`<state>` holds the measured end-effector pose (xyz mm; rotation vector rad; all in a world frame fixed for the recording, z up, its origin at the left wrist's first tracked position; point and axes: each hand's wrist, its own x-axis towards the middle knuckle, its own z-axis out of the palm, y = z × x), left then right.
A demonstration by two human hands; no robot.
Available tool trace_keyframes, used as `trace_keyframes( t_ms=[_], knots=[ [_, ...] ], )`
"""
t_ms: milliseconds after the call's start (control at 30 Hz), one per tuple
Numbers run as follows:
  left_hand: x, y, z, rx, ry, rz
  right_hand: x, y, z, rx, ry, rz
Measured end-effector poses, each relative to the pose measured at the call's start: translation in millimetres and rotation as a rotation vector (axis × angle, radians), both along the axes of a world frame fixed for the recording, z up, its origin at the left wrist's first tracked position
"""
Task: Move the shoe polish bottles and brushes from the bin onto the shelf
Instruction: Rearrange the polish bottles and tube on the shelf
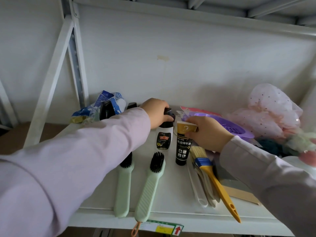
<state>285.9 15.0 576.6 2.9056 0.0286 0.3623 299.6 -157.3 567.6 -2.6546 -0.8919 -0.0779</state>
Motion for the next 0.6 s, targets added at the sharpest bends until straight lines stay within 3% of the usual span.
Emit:
trace_keyframes(
  t_ms=[367, 600],
  knots=[
    [-1, -1, 3, 0.050, 0.053, 0.020, -9, -8, -2, 0.083, 0.027, 0.004],
    [-10, 4, -2, -0.052, -0.005, 0.032, -10, -14, -4, 0.067, 0.002, 0.051]
  ],
)
